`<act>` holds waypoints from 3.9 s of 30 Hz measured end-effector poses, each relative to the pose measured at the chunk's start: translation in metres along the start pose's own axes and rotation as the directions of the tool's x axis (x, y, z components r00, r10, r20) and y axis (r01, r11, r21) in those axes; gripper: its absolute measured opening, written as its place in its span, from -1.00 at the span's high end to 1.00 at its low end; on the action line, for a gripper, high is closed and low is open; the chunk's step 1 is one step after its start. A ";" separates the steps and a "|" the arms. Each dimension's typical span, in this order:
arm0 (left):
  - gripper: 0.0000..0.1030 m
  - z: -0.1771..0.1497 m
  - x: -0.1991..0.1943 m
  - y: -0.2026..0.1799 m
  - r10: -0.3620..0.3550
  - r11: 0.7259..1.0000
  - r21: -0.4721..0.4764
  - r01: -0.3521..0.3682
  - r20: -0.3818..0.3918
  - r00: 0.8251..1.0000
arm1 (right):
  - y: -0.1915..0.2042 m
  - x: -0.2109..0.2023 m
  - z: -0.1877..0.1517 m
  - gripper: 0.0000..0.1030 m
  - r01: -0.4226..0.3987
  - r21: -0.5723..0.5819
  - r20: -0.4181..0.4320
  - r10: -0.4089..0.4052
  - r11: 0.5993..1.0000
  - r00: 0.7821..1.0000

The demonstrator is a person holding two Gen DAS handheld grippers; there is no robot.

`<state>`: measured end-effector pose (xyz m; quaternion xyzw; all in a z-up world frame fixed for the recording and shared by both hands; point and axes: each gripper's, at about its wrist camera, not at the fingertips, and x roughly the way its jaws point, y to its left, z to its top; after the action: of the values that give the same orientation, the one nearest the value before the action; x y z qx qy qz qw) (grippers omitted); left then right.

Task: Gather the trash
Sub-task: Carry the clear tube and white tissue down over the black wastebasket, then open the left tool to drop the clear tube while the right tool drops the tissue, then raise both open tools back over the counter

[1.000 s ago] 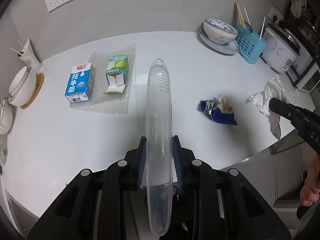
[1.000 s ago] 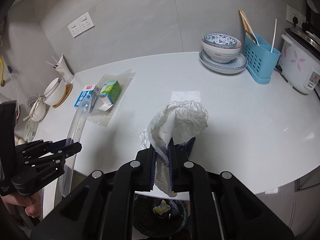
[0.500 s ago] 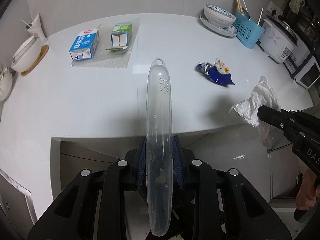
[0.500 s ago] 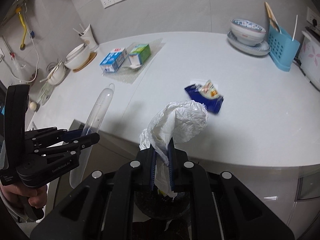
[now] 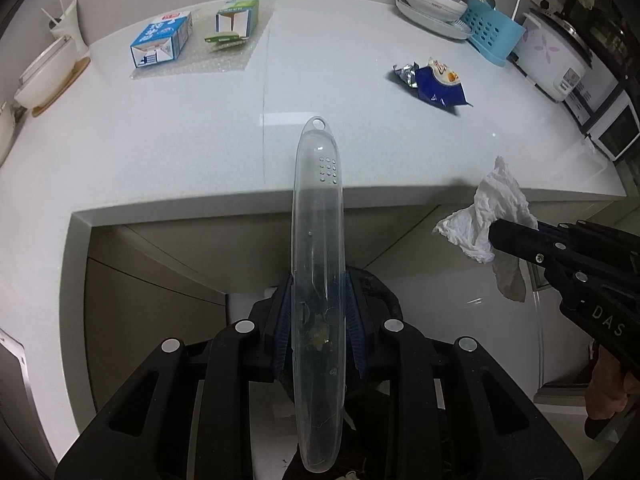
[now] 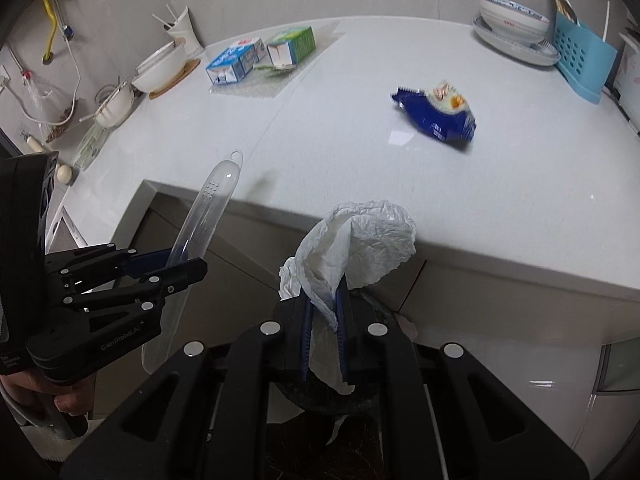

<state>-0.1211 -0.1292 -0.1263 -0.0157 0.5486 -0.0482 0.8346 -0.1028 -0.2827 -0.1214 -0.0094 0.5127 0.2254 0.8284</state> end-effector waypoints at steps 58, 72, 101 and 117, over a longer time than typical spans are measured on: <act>0.09 -0.066 0.129 -0.005 -0.006 1.000 -0.005 0.005 -0.161 0.987 | -0.021 0.111 -0.066 0.81 0.043 0.004 -0.203 -0.041 0.999 0.978; -0.83 -0.065 0.094 0.062 0.058 0.979 -0.189 -0.071 -0.069 0.996 | 0.023 0.142 -0.061 0.80 -0.014 -0.098 -0.247 -0.010 0.995 0.969; -0.88 -0.081 0.102 0.083 0.093 0.972 -0.206 -0.114 -0.112 0.989 | 0.022 0.175 -0.063 -0.10 0.023 -0.141 -0.330 -0.069 0.990 0.941; -0.88 -0.087 0.097 0.085 0.111 0.965 -0.227 -0.133 -0.110 0.988 | 0.022 0.166 -0.066 -0.76 0.039 -0.170 -0.291 -0.088 0.985 0.953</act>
<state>-0.1569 -0.0522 -0.2564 -0.0777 0.5900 0.0674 0.8008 -0.1048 -0.2191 -0.2900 -0.1271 0.6108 0.2353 0.7452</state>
